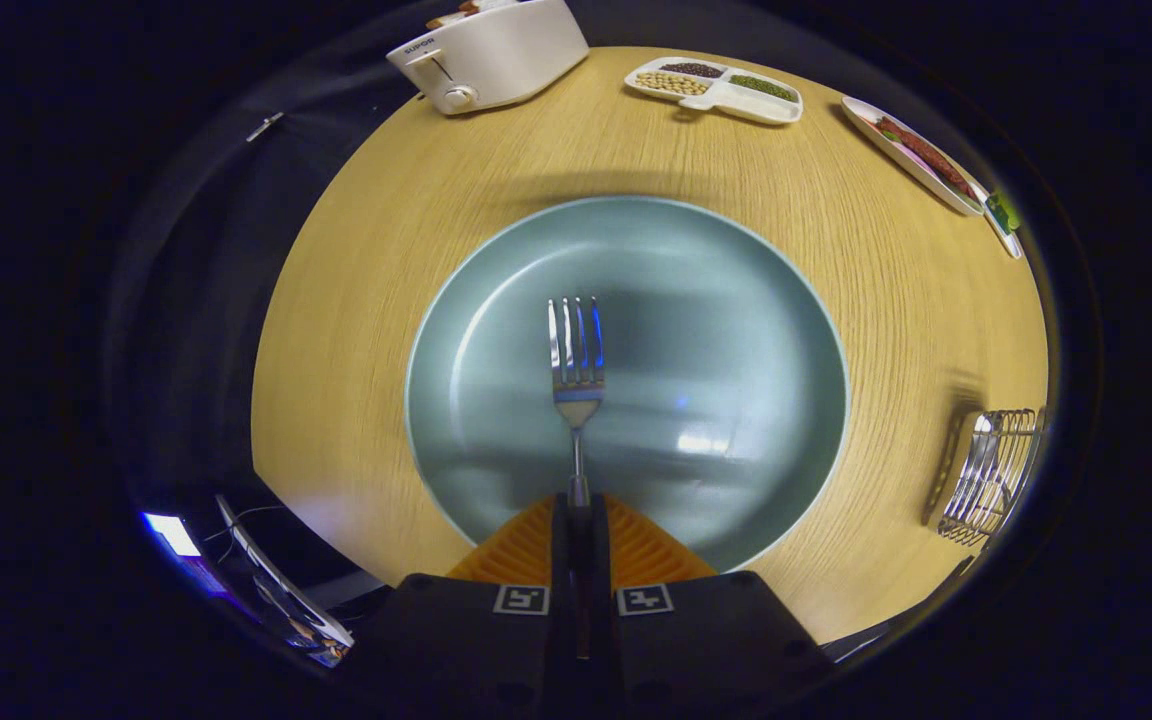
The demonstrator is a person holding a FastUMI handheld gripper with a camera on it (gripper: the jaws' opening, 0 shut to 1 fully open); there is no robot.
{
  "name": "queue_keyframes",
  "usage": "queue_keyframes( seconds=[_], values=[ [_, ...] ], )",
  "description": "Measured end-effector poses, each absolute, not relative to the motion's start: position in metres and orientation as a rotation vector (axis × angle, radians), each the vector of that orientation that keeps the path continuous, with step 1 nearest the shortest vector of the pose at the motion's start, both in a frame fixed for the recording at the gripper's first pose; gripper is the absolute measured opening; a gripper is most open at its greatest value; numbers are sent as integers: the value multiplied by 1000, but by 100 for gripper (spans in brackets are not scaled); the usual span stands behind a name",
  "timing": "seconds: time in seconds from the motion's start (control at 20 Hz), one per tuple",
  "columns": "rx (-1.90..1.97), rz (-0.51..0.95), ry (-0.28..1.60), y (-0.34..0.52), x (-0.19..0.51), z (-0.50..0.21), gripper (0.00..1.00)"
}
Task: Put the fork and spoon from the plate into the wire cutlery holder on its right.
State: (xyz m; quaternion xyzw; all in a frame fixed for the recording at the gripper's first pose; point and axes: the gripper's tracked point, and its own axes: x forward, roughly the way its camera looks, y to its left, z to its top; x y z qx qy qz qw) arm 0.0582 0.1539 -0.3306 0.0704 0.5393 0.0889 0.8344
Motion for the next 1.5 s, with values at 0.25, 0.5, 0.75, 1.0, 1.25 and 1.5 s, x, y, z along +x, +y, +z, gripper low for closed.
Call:
queue_keyframes(
  seconds=[0.25,0.5,0.75,1.0,1.25,1.5],
  values=[
    [241,193,1130,144,60,-302,10],
    [323,215,1090,112,51,-257,10],
    [391,227,1082,49,21,-210,10],
    [382,174,1076,-35,-5,-192,10],
    [349,117,1174,-96,-34,-205,10],
    [309,118,1332,-114,-54,-218,10]
  ],
)
